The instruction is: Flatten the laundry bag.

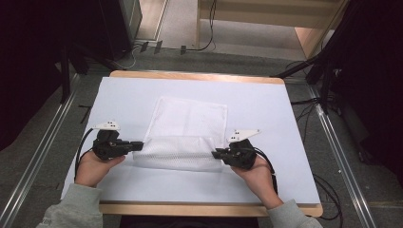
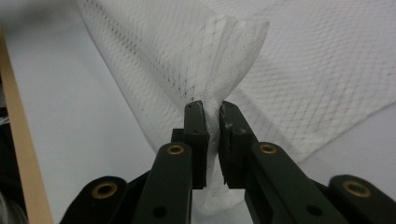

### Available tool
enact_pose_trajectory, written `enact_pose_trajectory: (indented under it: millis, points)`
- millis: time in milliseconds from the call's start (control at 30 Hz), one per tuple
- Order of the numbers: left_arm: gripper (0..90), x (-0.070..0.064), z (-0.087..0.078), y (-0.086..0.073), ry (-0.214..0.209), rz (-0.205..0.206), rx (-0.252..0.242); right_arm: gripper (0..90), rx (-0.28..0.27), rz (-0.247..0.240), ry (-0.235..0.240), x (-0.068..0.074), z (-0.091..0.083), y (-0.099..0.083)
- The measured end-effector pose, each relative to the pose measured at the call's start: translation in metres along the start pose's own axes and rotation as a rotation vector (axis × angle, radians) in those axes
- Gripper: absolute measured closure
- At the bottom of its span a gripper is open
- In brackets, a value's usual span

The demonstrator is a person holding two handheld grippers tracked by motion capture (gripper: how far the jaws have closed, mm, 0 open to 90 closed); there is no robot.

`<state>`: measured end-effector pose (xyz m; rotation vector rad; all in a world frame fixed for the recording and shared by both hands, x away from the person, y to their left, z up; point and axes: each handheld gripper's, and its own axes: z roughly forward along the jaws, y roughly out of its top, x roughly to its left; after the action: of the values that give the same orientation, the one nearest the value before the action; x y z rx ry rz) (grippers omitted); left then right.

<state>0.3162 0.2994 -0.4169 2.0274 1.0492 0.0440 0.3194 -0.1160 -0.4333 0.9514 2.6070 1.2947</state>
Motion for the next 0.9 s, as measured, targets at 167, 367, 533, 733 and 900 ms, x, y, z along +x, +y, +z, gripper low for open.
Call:
enact_pose_trajectory:
  millis: [167,367,533,733,900]
  points:
    - [89.0,-0.002,-0.001,-0.009,-0.016,-0.003,0.029,84.0,0.027,0.014,0.015,0.006,-0.002,-0.009]
    - [88.9,-0.005,-0.002,-0.015,-0.02,0.006,0.045,76.7,0.01,0.027,0.02,0.008,-0.011,-0.013]
    - [88.9,-0.006,-0.003,-0.016,-0.021,0.003,0.05,76.7,-0.042,0.06,0.017,0.001,-0.026,-0.011]
    - [88.8,-0.007,-0.005,-0.019,-0.018,-0.002,0.049,90.0,-0.035,0.09,0.004,-0.016,-0.026,-0.005]
    - [88.6,-0.006,-0.007,-0.022,-0.024,-0.013,0.039,90.0,0.001,0.11,0.007,-0.03,-0.002,0.004]
